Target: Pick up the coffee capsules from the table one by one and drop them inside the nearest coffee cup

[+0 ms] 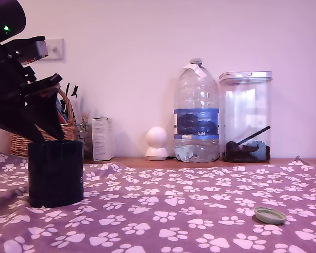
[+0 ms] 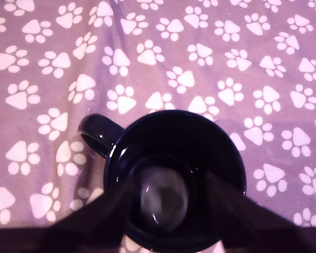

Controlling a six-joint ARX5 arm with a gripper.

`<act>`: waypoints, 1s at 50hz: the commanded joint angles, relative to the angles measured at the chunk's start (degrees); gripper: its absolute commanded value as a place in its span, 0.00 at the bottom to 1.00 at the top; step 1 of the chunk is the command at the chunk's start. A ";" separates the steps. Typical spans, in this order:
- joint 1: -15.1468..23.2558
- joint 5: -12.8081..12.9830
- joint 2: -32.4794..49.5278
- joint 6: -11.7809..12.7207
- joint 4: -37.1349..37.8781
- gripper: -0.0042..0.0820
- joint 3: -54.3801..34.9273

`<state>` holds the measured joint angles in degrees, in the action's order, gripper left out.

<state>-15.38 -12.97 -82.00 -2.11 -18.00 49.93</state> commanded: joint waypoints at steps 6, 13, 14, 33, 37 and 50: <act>-0.17 -0.07 -0.20 -0.48 0.35 0.81 0.46; -0.17 -0.13 -0.11 -0.94 0.33 0.64 0.46; -0.17 -0.15 -0.04 -0.94 0.35 0.59 0.46; -0.17 -0.85 5.05 -2.01 6.03 0.03 0.28; -0.17 -0.66 7.78 -2.01 6.78 0.03 -0.46; -0.17 1.03 20.22 -0.76 12.35 0.03 -8.76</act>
<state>-15.59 -12.25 -62.74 -3.38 -6.39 45.17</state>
